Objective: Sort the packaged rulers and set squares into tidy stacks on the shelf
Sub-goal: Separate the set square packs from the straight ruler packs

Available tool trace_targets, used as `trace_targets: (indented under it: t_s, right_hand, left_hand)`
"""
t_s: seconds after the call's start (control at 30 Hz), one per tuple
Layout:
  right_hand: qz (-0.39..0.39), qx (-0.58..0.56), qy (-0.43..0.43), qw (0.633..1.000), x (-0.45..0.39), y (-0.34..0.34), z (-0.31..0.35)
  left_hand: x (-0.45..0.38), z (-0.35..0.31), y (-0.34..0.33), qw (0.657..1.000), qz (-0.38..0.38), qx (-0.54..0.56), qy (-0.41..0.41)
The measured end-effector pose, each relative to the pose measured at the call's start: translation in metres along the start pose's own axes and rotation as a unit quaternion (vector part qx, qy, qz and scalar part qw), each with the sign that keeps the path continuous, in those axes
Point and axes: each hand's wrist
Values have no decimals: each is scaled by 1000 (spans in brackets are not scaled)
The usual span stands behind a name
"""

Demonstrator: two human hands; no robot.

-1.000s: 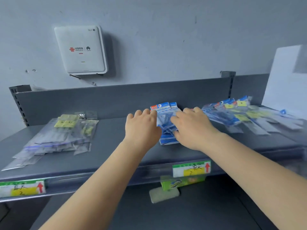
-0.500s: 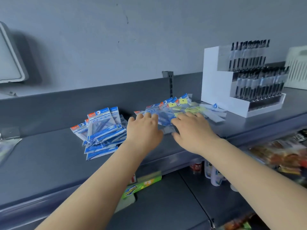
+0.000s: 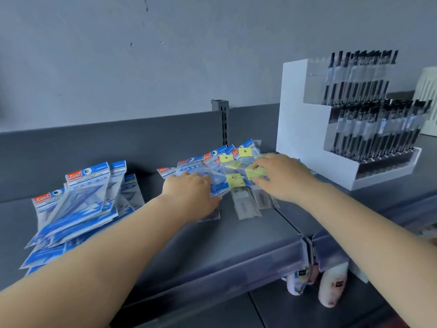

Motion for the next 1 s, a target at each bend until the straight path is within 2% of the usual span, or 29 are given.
trace_targets:
  t_s: [0.07, 0.2, 0.3, 0.43, 0.57, 0.63, 0.77, 0.83, 0.9, 1.0]
  right_hand:
    - [16, -11, -17, 1000, -11, -4, -16]
    - [66, -31, -46, 996, -25, -14, -41]
    - [52, -106, -59, 991, -30, -20, -48]
    - [29, -227, -86, 970, -33, -21, -52]
    - [71, -274, -109, 953, -33, -19, -54]
    - [66, -301, -111, 945, -30, -19, -53]
    - [29, -386, -75, 919, -26, -15, -49]
    - [-5, -458, -55, 887, -22, -6, -44]
    - [-14, -525, -41, 850, -15, 3, -33]
    - [-5, -600, -6, 800, -2, 12, -6]
  left_hand:
    - [-9, 0, -6, 998, 26, 23, 46]
    - [-21, -4, -11, 993, 30, 54, 96]
    - [-27, -3, -10, 986, 35, 98, 126]
    - [-27, 1, -6, 953, 36, 249, 171]
    - [-25, 2, -4, 922, 4, 335, 194]
    - [-23, 3, -2, 891, -12, 403, 212]
    - [-8, -1, 13, 762, -38, 595, 251]
    - [4, -6, 21, 715, -56, 649, 253]
    - [19, -9, 26, 682, -73, 681, 256]
    - [43, -8, 28, 662, -96, 698, 254]
Point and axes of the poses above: each hand's wrist, its own x-axis away from the middle knuckle, its own y-axis out of the back of the hand, z = x × y, and after that the axes turned 1 degree about z, right-handed
